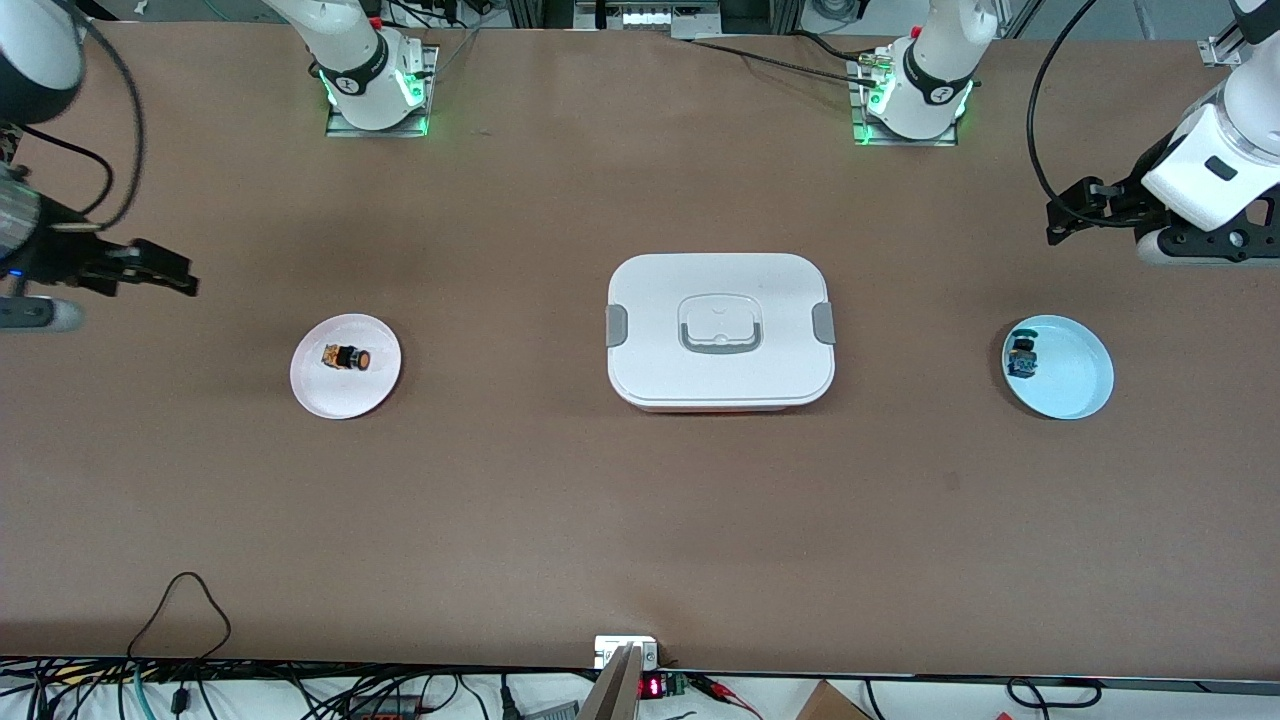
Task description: Transfer orange switch to right arm and place
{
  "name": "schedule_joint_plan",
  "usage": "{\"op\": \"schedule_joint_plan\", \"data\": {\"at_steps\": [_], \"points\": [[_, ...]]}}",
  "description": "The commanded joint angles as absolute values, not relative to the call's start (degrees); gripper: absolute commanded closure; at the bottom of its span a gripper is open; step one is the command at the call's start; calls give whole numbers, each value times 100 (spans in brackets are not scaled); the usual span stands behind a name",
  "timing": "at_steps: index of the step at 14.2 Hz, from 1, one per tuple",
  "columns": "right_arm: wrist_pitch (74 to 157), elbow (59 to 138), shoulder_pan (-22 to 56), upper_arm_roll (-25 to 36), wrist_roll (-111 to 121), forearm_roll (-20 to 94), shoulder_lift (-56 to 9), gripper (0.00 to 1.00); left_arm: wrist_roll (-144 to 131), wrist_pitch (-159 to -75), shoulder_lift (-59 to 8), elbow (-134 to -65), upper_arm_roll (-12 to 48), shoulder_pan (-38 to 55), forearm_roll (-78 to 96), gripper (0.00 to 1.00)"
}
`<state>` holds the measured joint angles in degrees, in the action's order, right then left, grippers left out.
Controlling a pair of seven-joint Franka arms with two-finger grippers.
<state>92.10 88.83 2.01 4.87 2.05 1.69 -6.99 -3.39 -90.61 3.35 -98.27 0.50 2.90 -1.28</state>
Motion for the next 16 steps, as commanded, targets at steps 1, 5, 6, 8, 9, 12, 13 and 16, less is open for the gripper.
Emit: {"op": "schedule_joint_plan", "data": {"at_steps": [1, 5, 6, 8, 9, 12, 13, 16], "points": [[8720, 8394, 202, 457, -34, 88, -712, 0, -325, -8938, 290, -9703, 53, 264, -220, 0], [8832, 8910, 220, 448, -378, 9, -476, 0, -316, -8938, 290, -9694, 53, 264, -220, 0], [9051, 9260, 228, 413, -291, -70, -231, 0, -316, -8938, 281, -9686, 53, 264, -220, 0], [9299, 9763, 229, 404, -237, -106, 157, 0, -325, -8938, 281, -9694, 53, 264, -220, 0], [9125, 9686, 220, 404, -229, -88, 176, 0, -325, -8938, 281, -9694, 53, 264, -220, 0], [8518, 9133, 176, 439, -71, -53, 123, 0, -325, -8938, 281, -9694, 53, 264, -220, 0], [8499, 9106, 167, 448, 78, -44, 123, 0, -325, -8938, 281, -9686, 53, 264, -220, 0], [8517, 9079, 184, 431, 229, -70, 88, 0, -325, -8938, 281, -9694, 53, 264, -220, 0]]}}
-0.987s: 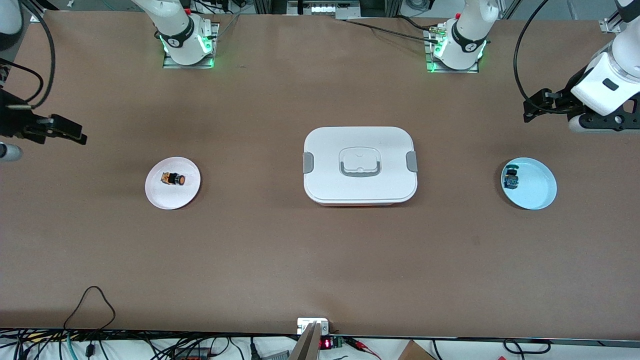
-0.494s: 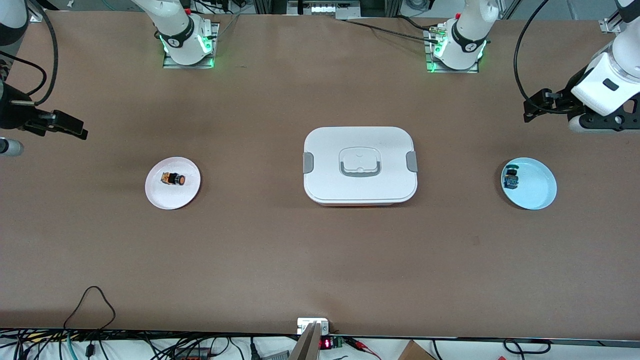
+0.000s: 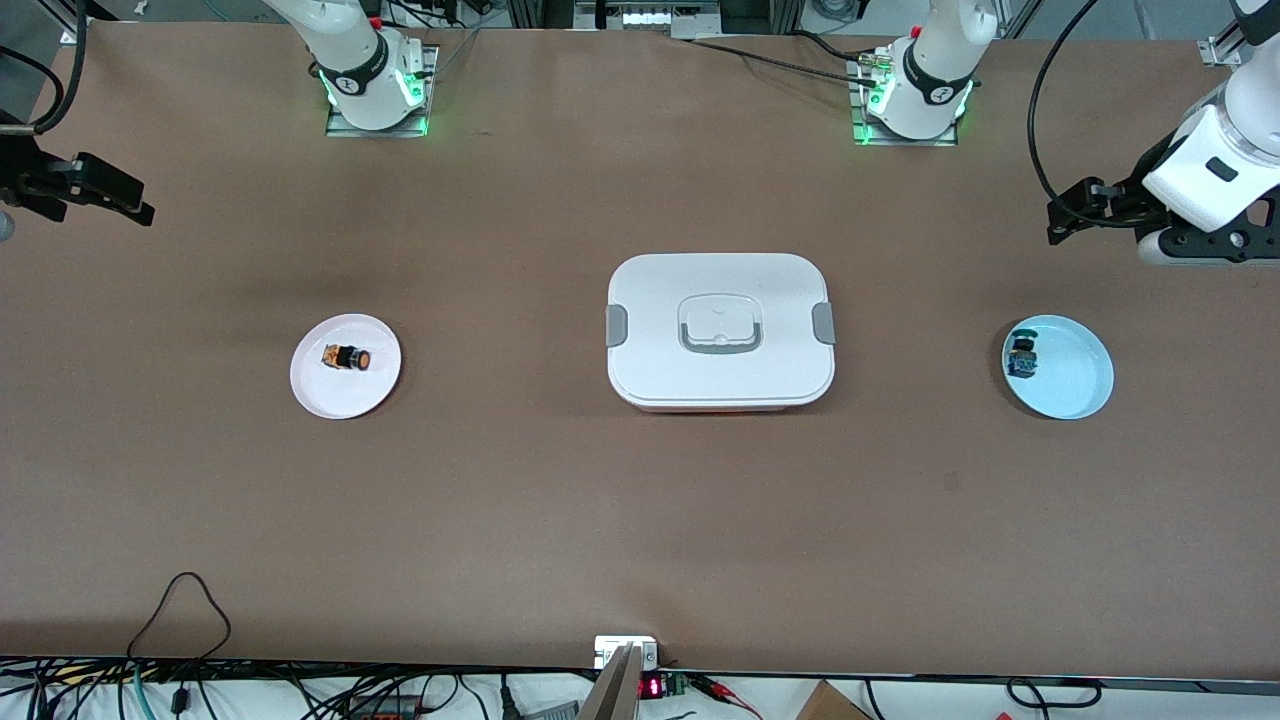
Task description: Transfer orange switch to right arm and place
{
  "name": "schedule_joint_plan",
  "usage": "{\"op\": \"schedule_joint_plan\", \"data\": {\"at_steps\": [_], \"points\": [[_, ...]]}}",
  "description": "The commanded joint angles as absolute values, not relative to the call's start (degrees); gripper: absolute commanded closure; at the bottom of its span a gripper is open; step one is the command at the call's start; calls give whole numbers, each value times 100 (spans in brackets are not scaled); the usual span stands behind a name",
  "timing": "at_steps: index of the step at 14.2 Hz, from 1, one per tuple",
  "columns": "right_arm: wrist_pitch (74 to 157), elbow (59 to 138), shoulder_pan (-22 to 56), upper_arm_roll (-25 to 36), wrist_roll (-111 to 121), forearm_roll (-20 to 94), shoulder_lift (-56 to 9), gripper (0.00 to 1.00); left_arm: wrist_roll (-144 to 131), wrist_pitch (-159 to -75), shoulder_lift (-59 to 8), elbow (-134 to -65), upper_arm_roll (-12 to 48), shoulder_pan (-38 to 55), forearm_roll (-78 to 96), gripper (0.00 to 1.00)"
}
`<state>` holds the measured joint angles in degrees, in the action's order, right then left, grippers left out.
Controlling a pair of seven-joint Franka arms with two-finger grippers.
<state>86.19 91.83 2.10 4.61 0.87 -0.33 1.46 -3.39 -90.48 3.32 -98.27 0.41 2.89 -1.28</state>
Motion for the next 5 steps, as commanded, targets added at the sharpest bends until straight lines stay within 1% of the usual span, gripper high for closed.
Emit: {"op": "schedule_joint_plan", "data": {"at_steps": [1, 5], "points": [[8551, 9079, 185, 431, 229, -53, 70, 0, -325, -8938, 281, -9694, 53, 264, -220, 0], [8525, 9079, 185, 431, 229, -35, 70, 0, -325, -8938, 281, -9686, 53, 264, -220, 0]]}}
